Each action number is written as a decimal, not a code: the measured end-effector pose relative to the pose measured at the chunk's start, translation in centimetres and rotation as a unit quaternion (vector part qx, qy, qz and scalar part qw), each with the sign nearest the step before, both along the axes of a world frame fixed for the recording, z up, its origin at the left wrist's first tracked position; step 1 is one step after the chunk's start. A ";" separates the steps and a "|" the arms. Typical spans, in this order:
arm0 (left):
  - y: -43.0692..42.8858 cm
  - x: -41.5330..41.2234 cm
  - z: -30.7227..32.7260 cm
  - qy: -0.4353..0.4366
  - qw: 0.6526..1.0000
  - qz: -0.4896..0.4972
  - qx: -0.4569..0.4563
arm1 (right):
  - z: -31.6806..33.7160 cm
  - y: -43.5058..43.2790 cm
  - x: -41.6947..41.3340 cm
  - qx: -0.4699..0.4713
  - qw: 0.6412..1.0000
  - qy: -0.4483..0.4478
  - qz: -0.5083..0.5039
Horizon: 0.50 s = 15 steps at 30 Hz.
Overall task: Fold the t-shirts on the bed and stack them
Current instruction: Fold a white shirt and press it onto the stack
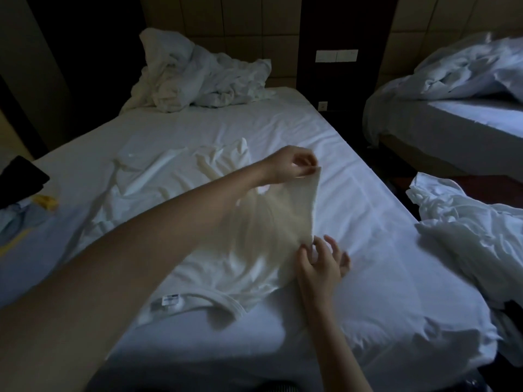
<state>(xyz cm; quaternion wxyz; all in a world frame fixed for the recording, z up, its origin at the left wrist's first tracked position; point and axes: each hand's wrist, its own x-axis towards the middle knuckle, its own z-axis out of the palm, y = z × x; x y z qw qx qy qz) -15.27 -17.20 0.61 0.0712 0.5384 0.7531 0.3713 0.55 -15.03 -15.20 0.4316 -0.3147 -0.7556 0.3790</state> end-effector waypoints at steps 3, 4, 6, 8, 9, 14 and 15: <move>-7.7 -0.8 1.1 0.039 0.999 0.023 -0.023 | 0.7 -0.5 0.8 0.025 0.991 0.085 0.102; -10.7 -1.3 0.8 0.034 0.997 0.033 -0.066 | 0.7 -0.6 1.1 0.029 0.985 0.095 0.142; -16.5 -2.5 -0.4 -0.011 0.987 0.044 -0.154 | 0.6 -0.4 1.2 0.028 0.976 0.106 0.190; -20.1 -3.3 -2.0 -0.044 0.979 0.085 -0.181 | 0.5 -0.3 1.1 0.022 0.975 0.108 0.192; -21.1 -3.6 -2.8 -0.051 0.977 0.114 -0.172 | 0.5 -0.3 1.1 0.024 0.977 0.103 0.188; -17.0 -0.4 -3.9 -0.019 0.980 0.195 -0.024 | 1.0 -0.7 1.1 0.111 0.973 0.034 0.198; -15.7 0.6 -4.8 0.031 0.982 0.188 -0.015 | 1.1 -0.7 1.0 0.138 0.969 0.008 0.203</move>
